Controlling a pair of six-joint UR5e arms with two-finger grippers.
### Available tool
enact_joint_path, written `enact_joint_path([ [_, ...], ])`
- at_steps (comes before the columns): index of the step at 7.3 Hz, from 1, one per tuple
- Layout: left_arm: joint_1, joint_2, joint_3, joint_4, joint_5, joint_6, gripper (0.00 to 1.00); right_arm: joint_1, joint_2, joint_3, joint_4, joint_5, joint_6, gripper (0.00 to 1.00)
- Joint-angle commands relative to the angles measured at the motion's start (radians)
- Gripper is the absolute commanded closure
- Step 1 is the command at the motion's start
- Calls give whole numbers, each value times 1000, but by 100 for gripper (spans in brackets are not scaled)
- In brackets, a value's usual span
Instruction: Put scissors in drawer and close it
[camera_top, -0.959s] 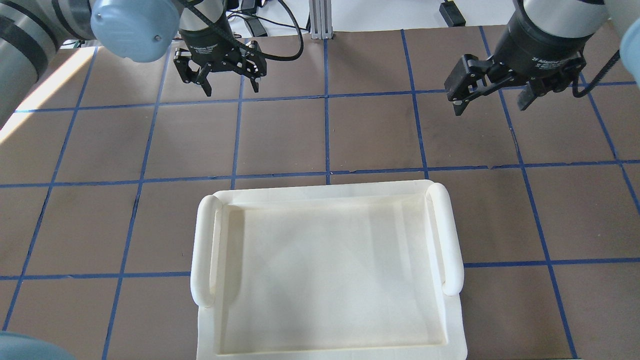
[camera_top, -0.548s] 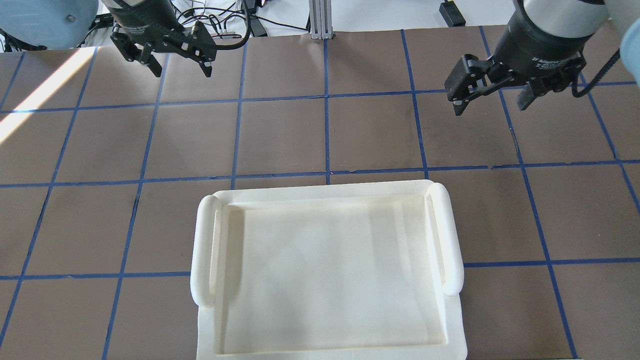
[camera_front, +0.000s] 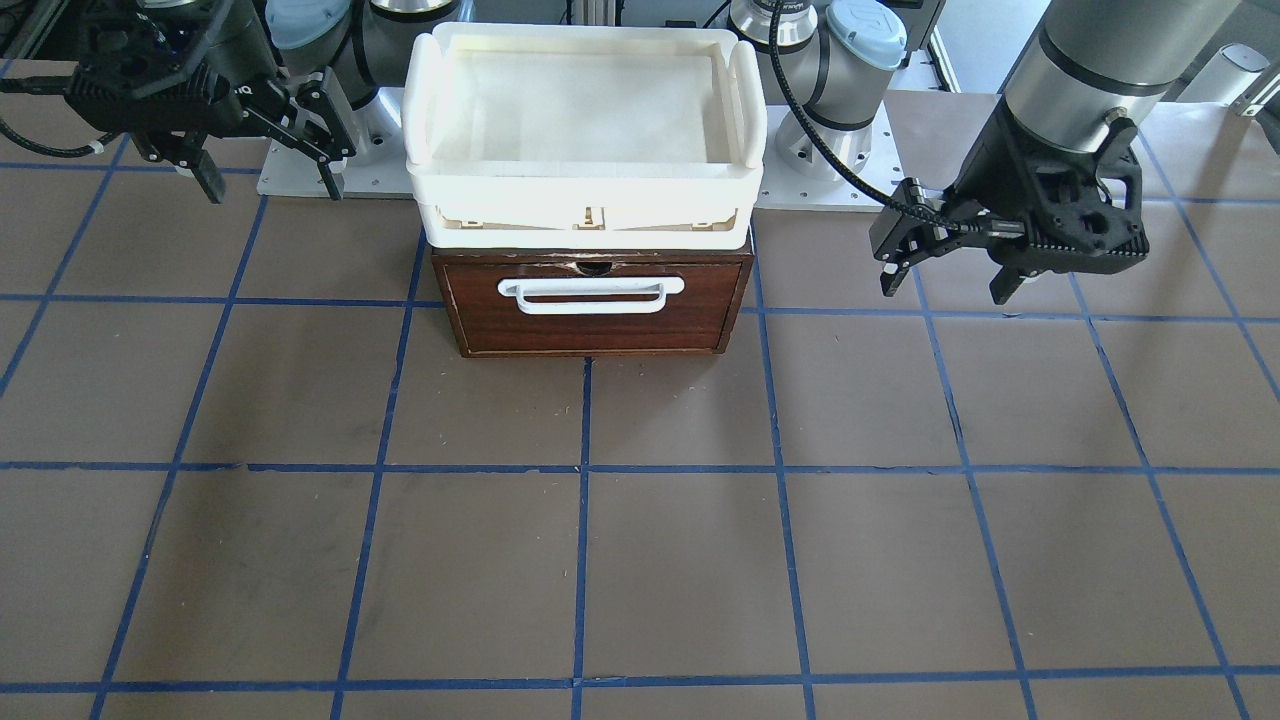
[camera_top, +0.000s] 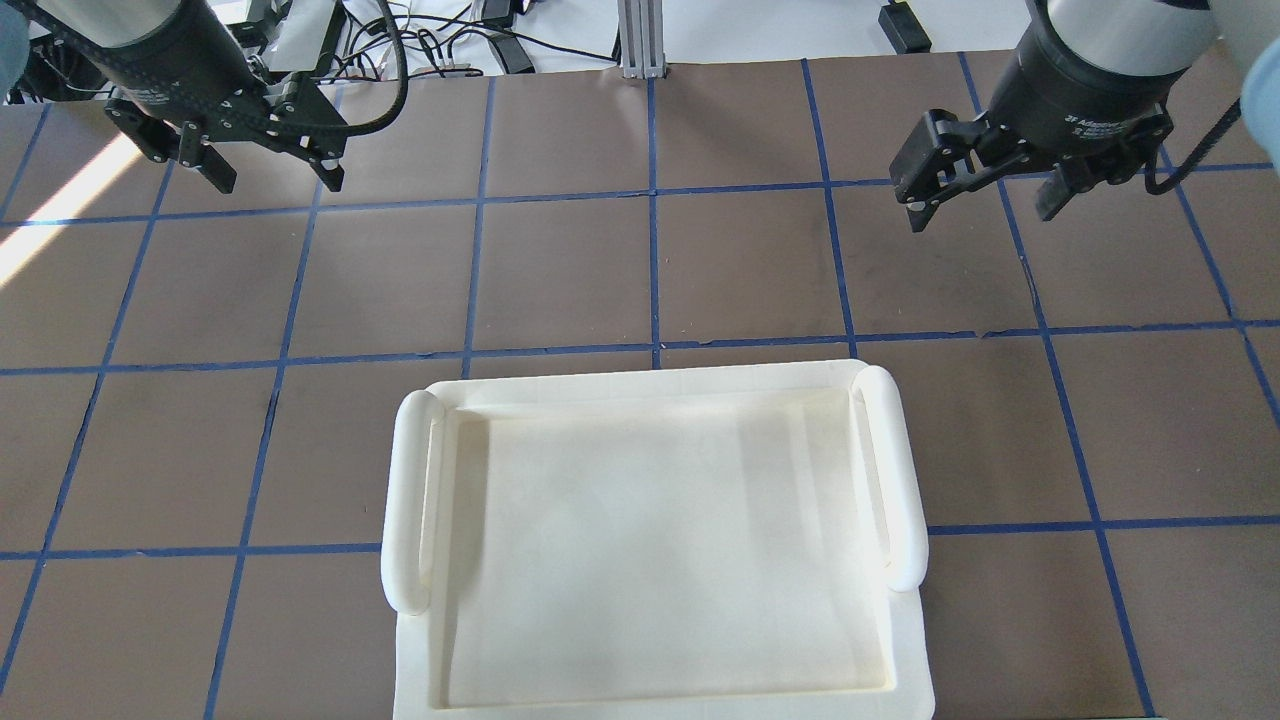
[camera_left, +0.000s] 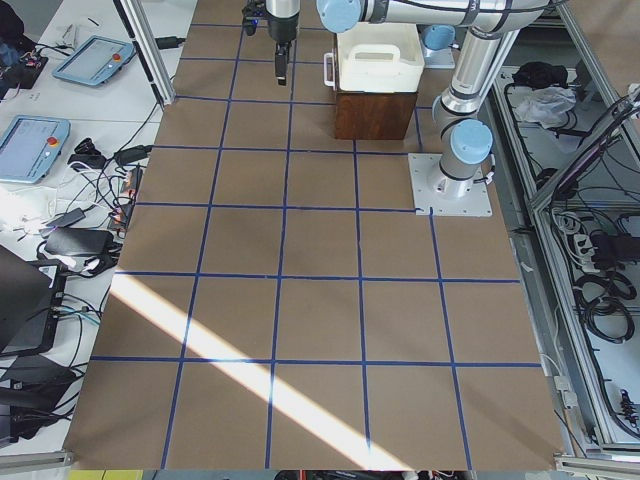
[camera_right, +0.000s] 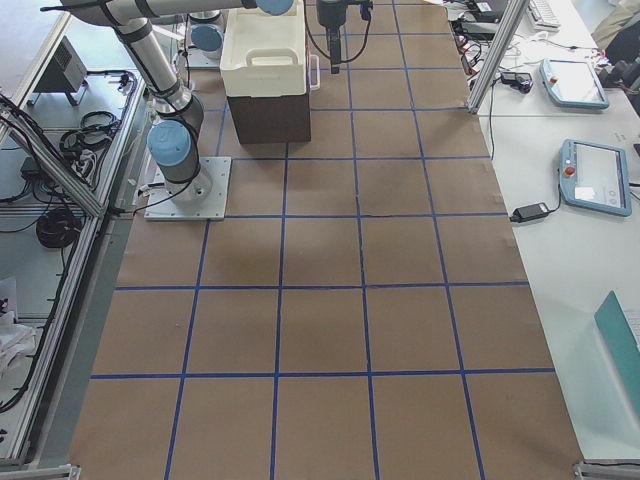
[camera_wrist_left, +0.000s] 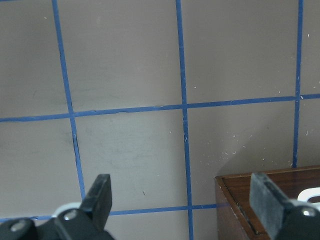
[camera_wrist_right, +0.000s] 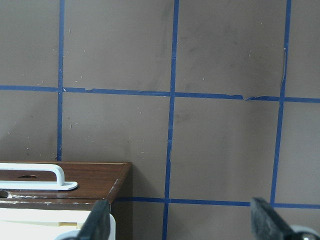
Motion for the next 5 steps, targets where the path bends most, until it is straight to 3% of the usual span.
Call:
enact_joint_path([
  [1,30,17,-24,-4,1,1,0,-1,0,0,0,0,1,0],
  [5,29,36,-24,-10,2,1,0,1,0,0,3,1,10,0],
])
